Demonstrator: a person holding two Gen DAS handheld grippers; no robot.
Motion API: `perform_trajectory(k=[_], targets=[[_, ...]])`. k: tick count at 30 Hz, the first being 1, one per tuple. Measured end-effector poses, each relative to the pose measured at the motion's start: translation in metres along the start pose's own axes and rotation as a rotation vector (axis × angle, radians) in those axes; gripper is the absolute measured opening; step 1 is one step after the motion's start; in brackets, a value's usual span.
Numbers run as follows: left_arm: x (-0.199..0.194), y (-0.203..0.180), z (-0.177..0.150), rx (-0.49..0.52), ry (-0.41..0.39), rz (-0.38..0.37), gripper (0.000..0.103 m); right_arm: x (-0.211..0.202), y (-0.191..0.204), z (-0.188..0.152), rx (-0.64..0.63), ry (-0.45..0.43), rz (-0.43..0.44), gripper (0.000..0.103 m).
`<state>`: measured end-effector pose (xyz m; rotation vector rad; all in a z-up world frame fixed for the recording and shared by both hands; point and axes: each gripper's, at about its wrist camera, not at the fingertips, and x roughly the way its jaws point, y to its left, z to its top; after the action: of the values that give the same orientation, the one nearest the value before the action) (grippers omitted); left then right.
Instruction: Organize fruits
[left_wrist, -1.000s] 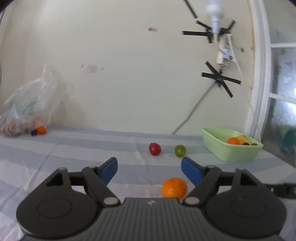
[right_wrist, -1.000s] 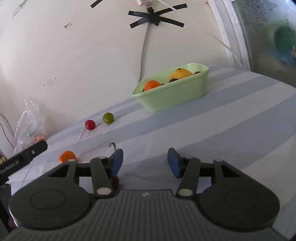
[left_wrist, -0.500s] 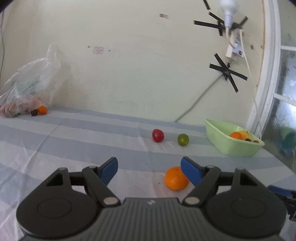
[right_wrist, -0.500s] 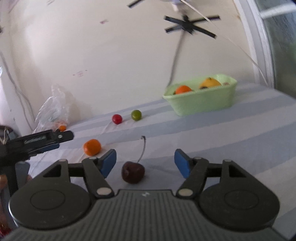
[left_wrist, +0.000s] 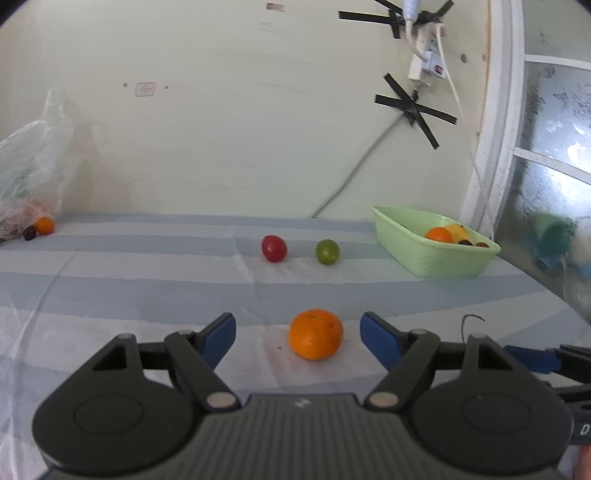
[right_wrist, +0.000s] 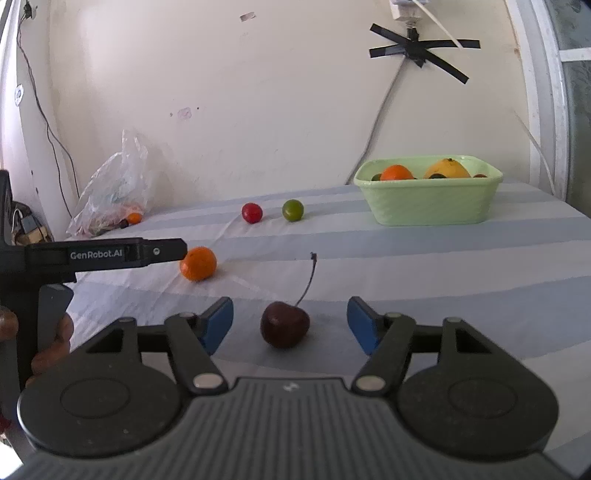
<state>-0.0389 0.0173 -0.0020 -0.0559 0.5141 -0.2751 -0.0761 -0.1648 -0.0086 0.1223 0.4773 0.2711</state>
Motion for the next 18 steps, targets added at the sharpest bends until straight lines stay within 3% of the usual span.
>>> perform_trajectory(k=[6,18], targets=[[0.004,-0.007,0.001,0.037,0.026,-0.011,0.076,0.004,0.005,-0.001,-0.029,0.026,-0.003,0.057],[0.014,-0.011,0.0,0.042,0.092,0.025,0.076,0.005,0.008,-0.001,-0.032,0.034,-0.016,0.057]])
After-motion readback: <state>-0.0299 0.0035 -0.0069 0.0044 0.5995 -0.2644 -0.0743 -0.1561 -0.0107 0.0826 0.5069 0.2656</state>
